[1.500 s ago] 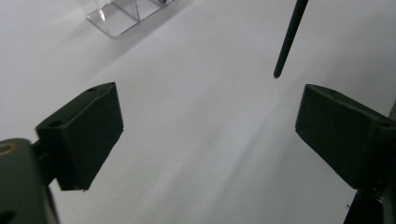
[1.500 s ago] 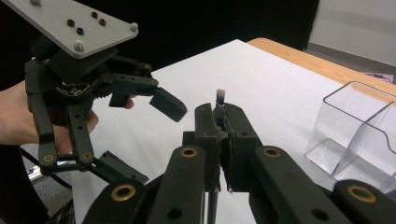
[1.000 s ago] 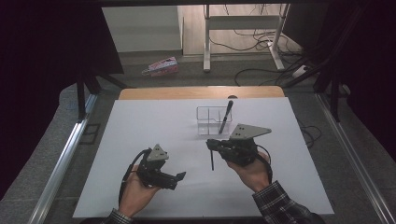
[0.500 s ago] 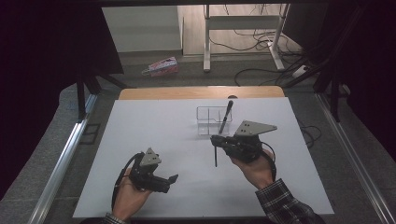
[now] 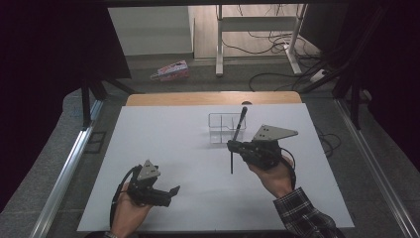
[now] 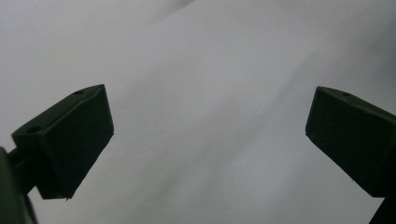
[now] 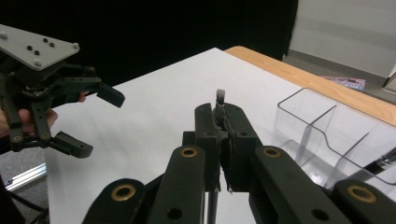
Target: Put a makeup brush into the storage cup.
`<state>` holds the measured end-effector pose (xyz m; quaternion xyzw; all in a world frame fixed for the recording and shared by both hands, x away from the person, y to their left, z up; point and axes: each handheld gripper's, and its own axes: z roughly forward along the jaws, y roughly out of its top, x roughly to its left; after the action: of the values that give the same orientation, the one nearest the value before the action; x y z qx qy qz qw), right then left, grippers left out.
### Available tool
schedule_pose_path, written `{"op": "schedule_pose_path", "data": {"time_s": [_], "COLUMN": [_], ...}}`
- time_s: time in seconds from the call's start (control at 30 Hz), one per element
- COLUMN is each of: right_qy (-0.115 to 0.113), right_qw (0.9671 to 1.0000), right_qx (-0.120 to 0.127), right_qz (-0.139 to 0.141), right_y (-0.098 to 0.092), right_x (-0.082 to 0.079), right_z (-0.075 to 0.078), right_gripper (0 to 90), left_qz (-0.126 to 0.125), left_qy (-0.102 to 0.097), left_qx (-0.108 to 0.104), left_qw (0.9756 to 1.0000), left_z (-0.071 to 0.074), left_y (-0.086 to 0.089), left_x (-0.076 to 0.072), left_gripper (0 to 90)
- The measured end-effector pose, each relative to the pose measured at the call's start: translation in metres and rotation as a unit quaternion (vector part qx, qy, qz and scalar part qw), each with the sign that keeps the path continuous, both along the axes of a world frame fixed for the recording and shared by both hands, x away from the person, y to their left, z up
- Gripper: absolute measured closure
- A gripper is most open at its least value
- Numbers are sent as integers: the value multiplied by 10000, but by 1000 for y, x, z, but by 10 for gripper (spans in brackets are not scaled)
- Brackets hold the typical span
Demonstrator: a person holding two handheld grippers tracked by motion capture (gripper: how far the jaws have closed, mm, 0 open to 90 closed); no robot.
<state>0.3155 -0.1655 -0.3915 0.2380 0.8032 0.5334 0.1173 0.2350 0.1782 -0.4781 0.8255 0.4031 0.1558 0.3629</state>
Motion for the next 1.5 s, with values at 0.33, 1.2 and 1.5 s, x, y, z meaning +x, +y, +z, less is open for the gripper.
{"op": "schedule_pose_path", "data": {"time_s": [0.33, 1.2, 1.5], "right_qy": [-14, -209, -273], "right_qw": [9999, 9975, 9964], "right_qx": [63, 162, 214], "right_qz": [-128, -662, -769], "right_y": [-6, -26, -28], "right_x": [10, 50, 61], "right_z": [4, 14, 22], "right_gripper": [854, 854, 854], "left_qz": [89, 313, 400], "left_qy": [-64, -111, -140], "left_qx": [69, 41, 6], "left_qw": [9999, 9994, 9991], "left_z": [-7, -16, -16], "left_y": [8, 28, 34], "left_x": [-3, -12, -15], "left_gripper": [13, 4, 4]}}
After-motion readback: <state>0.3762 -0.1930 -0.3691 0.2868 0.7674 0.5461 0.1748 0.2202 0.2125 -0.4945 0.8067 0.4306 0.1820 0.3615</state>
